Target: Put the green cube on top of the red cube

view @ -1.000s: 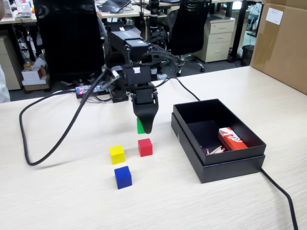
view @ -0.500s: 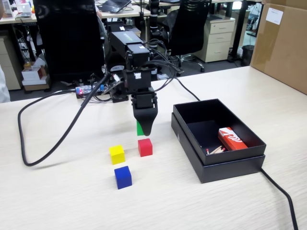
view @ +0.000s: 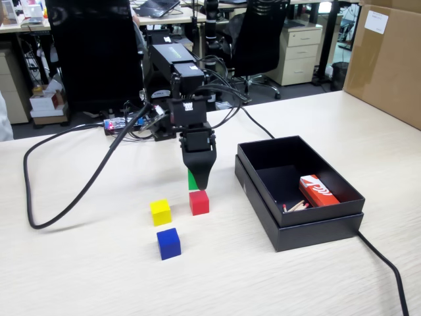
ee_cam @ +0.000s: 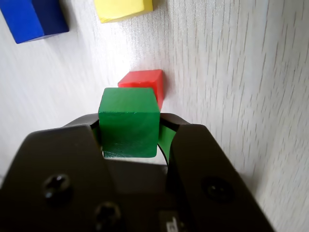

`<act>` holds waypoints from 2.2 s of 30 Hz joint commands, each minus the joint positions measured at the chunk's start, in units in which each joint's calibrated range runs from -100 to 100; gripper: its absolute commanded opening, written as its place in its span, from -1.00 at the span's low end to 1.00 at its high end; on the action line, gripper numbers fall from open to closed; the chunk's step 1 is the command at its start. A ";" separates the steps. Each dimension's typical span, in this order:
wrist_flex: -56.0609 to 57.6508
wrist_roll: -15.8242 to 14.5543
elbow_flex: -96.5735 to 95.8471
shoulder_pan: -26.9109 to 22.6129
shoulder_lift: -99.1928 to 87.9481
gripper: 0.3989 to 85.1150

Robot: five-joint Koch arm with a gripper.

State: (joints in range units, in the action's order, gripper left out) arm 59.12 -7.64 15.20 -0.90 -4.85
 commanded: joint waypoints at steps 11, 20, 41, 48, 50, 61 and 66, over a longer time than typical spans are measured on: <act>-2.49 -0.15 2.75 0.00 2.04 -0.98; -2.49 -0.05 2.57 0.00 2.73 -0.70; -2.49 0.05 1.30 -0.24 -2.09 0.15; -2.49 -0.05 -0.15 -0.63 -15.74 0.16; -2.49 0.54 -1.87 -0.83 -20.56 0.16; -11.39 4.98 -26.89 -1.17 -52.12 0.17; -12.68 5.08 -39.13 -1.03 -64.39 0.18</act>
State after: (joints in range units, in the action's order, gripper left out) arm 49.21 -2.86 -23.14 -1.98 -61.68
